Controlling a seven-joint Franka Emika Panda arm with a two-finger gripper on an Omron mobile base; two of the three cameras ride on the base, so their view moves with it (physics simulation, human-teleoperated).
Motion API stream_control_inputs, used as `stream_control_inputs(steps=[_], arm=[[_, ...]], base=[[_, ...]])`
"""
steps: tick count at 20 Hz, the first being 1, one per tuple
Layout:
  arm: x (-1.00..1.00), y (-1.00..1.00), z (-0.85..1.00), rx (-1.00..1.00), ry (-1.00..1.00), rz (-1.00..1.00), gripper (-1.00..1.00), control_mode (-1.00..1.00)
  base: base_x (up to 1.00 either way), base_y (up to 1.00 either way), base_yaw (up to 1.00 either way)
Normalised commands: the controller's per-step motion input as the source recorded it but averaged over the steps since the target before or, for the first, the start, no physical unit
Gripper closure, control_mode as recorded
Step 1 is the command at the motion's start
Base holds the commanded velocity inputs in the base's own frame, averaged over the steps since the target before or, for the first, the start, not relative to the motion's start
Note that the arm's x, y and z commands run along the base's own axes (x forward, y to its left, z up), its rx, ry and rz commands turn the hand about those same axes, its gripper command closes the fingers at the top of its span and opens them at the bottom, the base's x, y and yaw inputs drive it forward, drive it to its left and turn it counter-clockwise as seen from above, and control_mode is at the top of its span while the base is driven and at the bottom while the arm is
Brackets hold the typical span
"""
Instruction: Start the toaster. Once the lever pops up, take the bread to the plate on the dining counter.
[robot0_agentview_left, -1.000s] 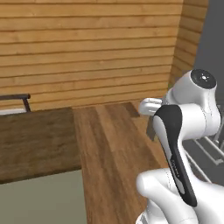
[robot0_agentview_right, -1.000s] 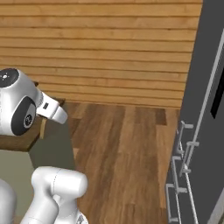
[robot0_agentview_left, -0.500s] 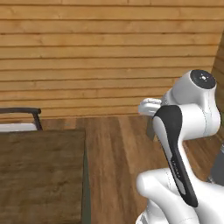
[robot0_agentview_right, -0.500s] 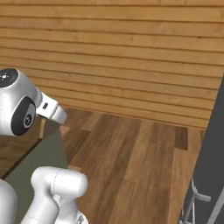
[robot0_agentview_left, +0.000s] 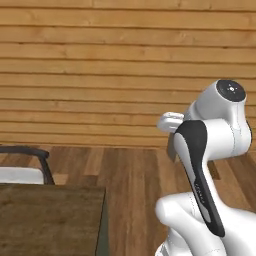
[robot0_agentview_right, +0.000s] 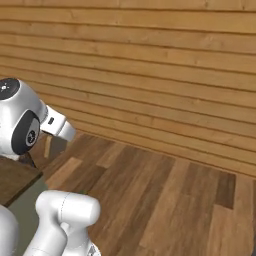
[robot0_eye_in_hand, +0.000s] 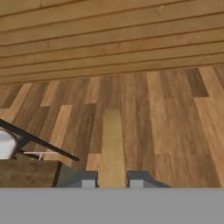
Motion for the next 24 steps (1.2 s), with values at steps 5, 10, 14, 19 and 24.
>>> stream_control_inputs(steps=[5, 10, 14, 19, 24], arm=[[0.00, 0.00, 0.00, 0.00, 0.00, 0.00, 1.00, 1.00], [0.00, 0.00, 0.00, 0.00, 0.00, 0.00, 1.00, 1.00], [0.00, 0.00, 0.00, 0.00, 0.00, 0.00, 1.00, 1.00], [0.00, 0.00, 0.00, 0.00, 0.00, 0.00, 1.00, 1.00], [0.00, 0.00, 0.00, 0.00, 0.00, 0.00, 1.00, 1.00]], base=[[1.00, -0.31, 0.29], [1.00, -0.34, 0.33], [1.00, -0.35, 0.43], [1.00, -0.33, 0.52], [1.00, -0.30, 0.57]])
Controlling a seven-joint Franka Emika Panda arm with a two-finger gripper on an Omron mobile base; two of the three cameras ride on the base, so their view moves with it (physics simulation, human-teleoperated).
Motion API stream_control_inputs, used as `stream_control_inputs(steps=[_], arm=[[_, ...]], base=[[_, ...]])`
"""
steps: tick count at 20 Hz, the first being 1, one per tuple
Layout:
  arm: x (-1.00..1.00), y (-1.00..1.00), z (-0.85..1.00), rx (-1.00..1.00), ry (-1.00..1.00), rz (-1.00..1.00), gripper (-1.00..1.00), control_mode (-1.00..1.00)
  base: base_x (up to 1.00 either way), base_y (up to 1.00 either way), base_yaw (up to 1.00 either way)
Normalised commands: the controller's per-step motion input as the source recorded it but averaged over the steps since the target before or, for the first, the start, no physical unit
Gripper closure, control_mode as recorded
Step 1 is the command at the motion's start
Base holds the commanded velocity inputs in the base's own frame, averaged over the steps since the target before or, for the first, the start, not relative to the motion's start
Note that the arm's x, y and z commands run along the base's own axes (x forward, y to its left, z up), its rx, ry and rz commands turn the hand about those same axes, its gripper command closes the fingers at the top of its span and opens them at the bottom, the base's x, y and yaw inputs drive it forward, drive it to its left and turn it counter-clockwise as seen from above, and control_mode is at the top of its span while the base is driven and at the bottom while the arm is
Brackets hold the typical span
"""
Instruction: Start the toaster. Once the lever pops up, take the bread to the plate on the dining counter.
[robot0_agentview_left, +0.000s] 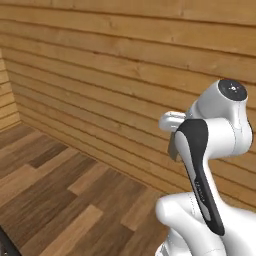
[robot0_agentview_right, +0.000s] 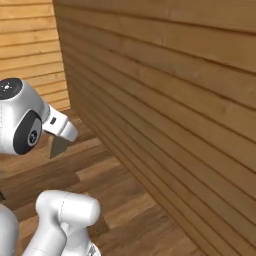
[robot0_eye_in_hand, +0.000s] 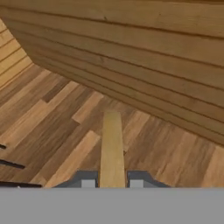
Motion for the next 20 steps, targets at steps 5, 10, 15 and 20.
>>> stream_control_inputs(steps=[5, 10, 15, 20], arm=[[0.00, 0.00, 0.00, 0.00, 0.00, 0.00, 1.00, 1.00], [0.00, 0.00, 0.00, 0.00, 0.00, 0.00, 1.00, 1.00], [0.00, 0.00, 0.00, 0.00, 0.00, 0.00, 1.00, 1.00], [0.00, 0.00, 0.00, 0.00, 0.00, 0.00, 1.00, 1.00]], base=[[0.92, -0.28, 0.63], [0.85, -0.20, 0.67], [0.84, -0.18, 0.68], [0.81, -0.27, 0.66]])
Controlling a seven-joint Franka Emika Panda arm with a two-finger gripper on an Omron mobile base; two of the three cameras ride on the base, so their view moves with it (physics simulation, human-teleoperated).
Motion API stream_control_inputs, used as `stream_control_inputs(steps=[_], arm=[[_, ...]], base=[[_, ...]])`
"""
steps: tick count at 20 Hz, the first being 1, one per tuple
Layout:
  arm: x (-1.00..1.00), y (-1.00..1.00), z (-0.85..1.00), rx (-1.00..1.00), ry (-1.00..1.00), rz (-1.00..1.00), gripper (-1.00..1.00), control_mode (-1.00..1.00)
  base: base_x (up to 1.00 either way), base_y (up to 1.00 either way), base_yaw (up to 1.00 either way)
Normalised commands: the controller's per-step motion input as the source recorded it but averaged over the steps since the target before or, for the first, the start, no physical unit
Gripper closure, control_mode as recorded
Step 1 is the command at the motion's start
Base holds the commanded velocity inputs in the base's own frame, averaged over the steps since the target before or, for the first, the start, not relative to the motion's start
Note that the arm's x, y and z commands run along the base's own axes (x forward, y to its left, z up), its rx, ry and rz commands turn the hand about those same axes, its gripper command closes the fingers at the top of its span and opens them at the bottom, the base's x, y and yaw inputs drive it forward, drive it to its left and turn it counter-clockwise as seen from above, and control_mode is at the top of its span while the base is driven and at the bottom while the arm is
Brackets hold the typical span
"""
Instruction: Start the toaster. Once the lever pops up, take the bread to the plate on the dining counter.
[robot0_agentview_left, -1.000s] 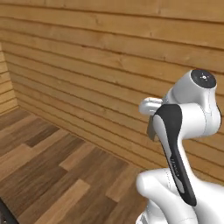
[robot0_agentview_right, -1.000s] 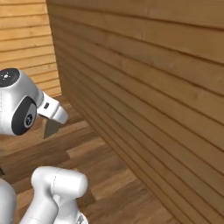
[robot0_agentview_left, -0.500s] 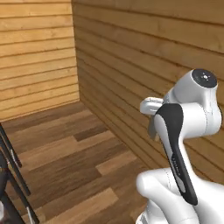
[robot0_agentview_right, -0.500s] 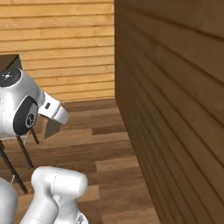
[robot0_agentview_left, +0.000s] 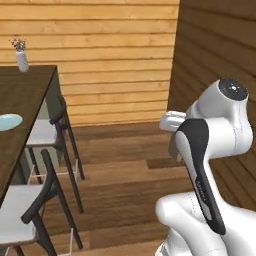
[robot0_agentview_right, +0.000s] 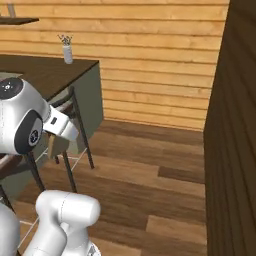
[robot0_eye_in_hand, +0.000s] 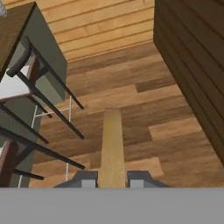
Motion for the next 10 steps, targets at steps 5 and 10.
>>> stream_control_inputs(steps=[5, 10], arm=[[0.00, 0.00, 0.00, 0.00, 0.00, 0.00, 1.00, 1.00], [0.00, 0.00, 0.00, 0.00, 0.00, 0.00, 1.00, 1.00]], base=[[0.61, -0.49, 0.62], [0.44, -0.65, 0.58]])
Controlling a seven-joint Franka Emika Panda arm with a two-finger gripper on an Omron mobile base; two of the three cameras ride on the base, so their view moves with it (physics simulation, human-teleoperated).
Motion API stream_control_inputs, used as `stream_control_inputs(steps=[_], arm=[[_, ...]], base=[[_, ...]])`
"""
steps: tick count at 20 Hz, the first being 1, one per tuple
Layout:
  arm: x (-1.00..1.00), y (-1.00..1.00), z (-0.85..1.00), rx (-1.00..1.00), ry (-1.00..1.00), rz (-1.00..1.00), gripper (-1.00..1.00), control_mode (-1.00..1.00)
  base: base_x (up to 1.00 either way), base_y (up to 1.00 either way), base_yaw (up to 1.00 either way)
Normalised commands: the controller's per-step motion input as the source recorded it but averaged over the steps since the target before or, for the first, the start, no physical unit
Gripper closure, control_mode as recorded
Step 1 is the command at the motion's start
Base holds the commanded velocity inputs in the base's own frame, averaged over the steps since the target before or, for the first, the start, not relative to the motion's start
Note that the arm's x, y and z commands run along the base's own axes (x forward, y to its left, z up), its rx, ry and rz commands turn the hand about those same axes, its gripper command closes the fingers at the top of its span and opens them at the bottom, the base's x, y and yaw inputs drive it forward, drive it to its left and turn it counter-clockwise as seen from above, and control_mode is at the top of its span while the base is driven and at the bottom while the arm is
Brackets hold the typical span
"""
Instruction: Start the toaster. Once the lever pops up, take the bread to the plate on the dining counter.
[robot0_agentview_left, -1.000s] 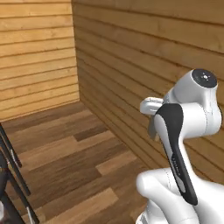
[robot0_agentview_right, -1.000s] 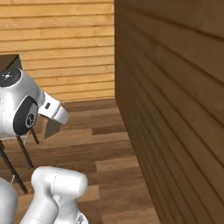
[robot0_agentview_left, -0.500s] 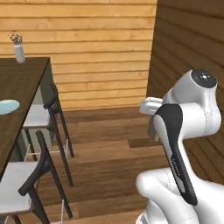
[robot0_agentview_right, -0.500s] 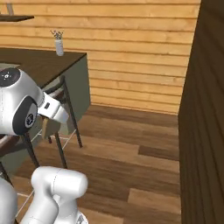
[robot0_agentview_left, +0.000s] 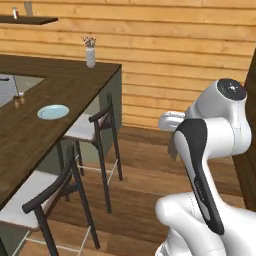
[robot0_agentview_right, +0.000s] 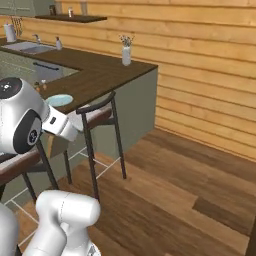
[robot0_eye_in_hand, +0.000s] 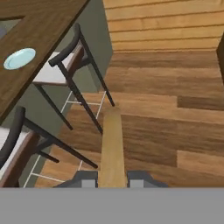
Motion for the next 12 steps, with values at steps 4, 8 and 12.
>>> stream_control_inputs(steps=[4, 8, 12], arm=[[0.00, 0.00, 0.00, 0.00, 0.00, 0.00, 1.00, 1.00], [0.00, 0.00, 0.00, 0.00, 0.00, 0.00, 1.00, 1.00], [0.00, 0.00, 0.00, 0.00, 0.00, 0.00, 1.00, 1.00]], base=[[0.53, -0.66, 0.56], [0.63, -0.64, 0.55], [0.66, -0.60, 0.56]])
